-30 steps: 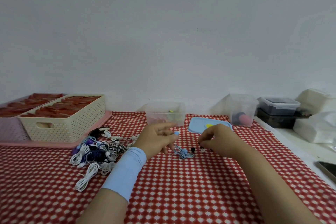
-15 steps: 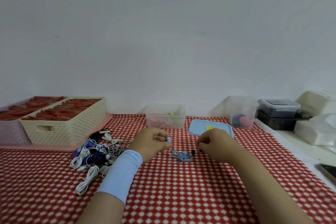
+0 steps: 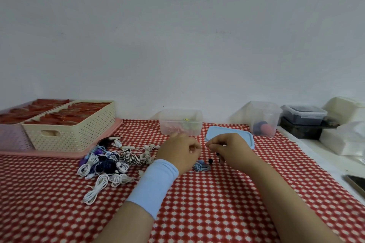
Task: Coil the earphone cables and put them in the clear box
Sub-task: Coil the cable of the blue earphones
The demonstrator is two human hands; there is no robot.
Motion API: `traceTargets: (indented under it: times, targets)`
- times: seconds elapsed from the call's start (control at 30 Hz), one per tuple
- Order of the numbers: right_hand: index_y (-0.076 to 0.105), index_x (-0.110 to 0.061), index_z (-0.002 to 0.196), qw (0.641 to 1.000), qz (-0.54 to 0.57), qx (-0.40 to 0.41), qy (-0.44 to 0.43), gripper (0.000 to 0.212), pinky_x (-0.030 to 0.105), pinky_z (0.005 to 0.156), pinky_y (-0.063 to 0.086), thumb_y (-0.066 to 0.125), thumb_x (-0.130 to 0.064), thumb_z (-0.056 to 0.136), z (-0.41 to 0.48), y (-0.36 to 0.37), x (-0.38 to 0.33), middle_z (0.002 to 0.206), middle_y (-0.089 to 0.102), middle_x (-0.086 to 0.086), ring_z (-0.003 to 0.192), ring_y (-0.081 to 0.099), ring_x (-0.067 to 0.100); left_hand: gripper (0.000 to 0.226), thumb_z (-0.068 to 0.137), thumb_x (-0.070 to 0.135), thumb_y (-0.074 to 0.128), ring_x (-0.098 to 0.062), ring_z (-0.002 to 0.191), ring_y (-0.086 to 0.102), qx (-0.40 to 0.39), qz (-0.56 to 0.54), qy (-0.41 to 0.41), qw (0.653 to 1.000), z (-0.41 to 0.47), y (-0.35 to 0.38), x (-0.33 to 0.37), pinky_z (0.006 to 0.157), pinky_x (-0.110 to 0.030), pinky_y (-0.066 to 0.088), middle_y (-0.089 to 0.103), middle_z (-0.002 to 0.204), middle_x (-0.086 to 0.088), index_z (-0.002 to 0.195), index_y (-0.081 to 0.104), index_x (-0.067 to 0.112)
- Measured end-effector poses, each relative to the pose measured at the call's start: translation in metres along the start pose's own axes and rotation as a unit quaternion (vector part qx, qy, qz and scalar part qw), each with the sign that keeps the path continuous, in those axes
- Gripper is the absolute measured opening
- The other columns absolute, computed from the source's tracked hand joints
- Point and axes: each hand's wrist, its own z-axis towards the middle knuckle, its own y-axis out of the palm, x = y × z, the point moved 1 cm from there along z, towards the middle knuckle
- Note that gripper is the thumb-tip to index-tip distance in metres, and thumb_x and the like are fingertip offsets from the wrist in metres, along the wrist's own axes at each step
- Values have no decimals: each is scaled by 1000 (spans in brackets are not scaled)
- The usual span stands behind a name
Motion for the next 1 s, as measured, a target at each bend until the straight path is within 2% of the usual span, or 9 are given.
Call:
traceTargets:
  times: [0.13, 0.2, 0.4, 0.53, 0.67, 0.73, 0.83, 0.93, 1.0]
  targets:
    - [73, -28, 77, 999, 24, 19, 29, 21, 27, 59, 55, 71, -14, 92, -1, 0, 1, 62, 70, -9, 50, 56, 10, 29, 90, 52, 55, -12, 91, 64, -80, 89, -21, 993, 3, 11, 15, 73, -28, 49, 72, 99, 12, 101, 76, 34]
    - [76, -22, 79, 998, 49, 26, 36, 15, 23, 56, 55, 73, -13, 90, -1, -2, 0, 64, 72, -7, 49, 56, 13, 32, 87, 57, 57, -13, 85, 65, -95, 113, -43, 988, 8, 13, 15, 65, -26, 46, 72, 92, 12, 94, 77, 33]
    - [78, -16, 86, 997, 78, 9, 21, 8, 23, 56, 55, 73, -11, 90, -2, 0, 0, 71, 75, -4, 49, 56, 14, 20, 88, 46, 62, -13, 99, 64, -92, 71, -50, 992, 7, 8, 16, 81, -30, 51, 70, 106, 15, 100, 75, 36]
    - [79, -15, 85, 993, 111, 21, 28, 9, 26, 54, 55, 73, -16, 91, -1, 0, 0, 80, 77, -1, 51, 59, 17, 23, 93, 26, 53, -11, 103, 62, -64, -127, -86, 986, 3, 6, 4, 92, -29, 50, 69, 115, 9, 105, 73, 33]
    - [77, -15, 88, 987, 152, 13, 46, 9, 21, 45, 44, 72, -21, 92, -3, 1, -5, 82, 77, 1, 49, 59, 12, 16, 91, 18, 67, 2, 91, 63, -69, -347, -124, 927, -2, 4, -8, 72, -9, 48, 71, 103, 9, 102, 72, 28]
    - [76, -14, 93, 984, 170, 0, 50, 10, 22, 45, 43, 69, -22, 94, -5, 2, -8, 84, 77, -1, 51, 61, 12, 14, 88, 16, 71, 5, 88, 64, -73, -382, -122, 913, -2, 3, -9, 69, -7, 48, 71, 98, 12, 98, 72, 27]
    - [73, -11, 98, 980, 190, -18, 52, 14, 23, 45, 41, 65, -22, 97, -7, 3, -10, 85, 77, -3, 56, 65, 15, 17, 86, 13, 73, 3, 92, 66, -63, -417, -119, 899, -3, 6, -8, 79, -12, 50, 73, 99, 11, 96, 73, 27]
    - [73, -9, 98, 975, 214, -14, 60, 13, 21, 43, 41, 67, -20, 96, -7, 3, -10, 83, 77, -1, 59, 67, 15, 21, 88, 8, 69, 2, 87, 64, -36, -456, -137, 879, -2, 8, -7, 71, -12, 49, 73, 101, 9, 102, 72, 24]
    - [74, -10, 97, 971, 229, -17, 61, 11, 20, 43, 42, 69, -19, 95, -7, 4, -10, 79, 75, -2, 58, 67, 12, 18, 92, 14, 65, -5, 84, 64, -20, -470, -153, 869, -1, 8, -7, 75, -20, 53, 73, 97, 6, 102, 72, 26]
